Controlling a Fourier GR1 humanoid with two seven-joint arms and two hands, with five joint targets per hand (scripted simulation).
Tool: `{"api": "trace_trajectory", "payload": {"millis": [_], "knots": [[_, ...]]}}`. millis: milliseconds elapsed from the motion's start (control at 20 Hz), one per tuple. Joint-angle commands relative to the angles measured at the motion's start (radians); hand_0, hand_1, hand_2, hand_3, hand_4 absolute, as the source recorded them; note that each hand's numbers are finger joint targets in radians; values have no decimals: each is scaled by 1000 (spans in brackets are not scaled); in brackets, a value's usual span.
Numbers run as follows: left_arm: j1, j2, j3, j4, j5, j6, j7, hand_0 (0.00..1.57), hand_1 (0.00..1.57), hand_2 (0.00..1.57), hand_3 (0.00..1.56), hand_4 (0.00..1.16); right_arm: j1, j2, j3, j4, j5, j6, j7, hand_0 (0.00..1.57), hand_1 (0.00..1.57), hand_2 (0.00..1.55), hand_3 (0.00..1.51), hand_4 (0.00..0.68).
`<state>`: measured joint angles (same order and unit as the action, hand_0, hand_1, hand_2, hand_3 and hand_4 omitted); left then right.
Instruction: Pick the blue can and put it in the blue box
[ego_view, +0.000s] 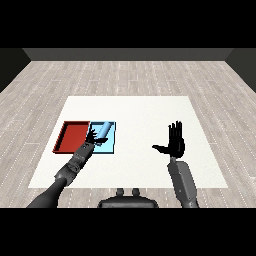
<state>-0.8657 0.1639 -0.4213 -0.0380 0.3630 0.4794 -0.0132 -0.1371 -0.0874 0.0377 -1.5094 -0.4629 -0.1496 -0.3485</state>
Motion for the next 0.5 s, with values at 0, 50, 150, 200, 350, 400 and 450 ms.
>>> {"api": "trace_trajectory", "payload": {"millis": [0, 50, 150, 200, 350, 400, 450], "knots": [[-15, 19, 3, 20, -32, -11, 22, 0, 0, 0, 0, 0, -29, -28, -49, -3, -33, 32, 21, 0, 0, 0, 0, 0], [-43, 32, 12, 30, -21, -23, 23, 0, 0, 0, 0, 0, 40, 28, 24, -30, 15, 2, -14, 0, 0, 0, 0, 0], [-11, -1, 6, 37, -35, 59, -18, 0, 0, 0, 0, 0, 16, 10, 8, -17, 7, 18, -2, 0, 0, 0, 0, 0], [-25, 11, 43, 2, 0, 52, -54, 0, 0, 0, 0, 0, -27, 11, -7, -12, -12, 8, 24, 0, 0, 0, 0, 0], [11, 59, 103, -117, 56, 43, -272, 0, 0, 0, 0, 0, -30, -4, 3, -35, 9, -12, 49, 0, 0, 0, 0, 0], [-6, 70, 104, -136, 52, 18, -285, 0, 0, 0, 0, 0, 26, -7, 23, 1, 26, 45, -11, 0, 0, 0, 0, 0], [5, 55, 119, -129, 58, 15, -308, 0, 0, 0, 0, 0, 26, -18, 27, -40, 28, 36, 18, 0, 0, 0, 0, 0]]}}
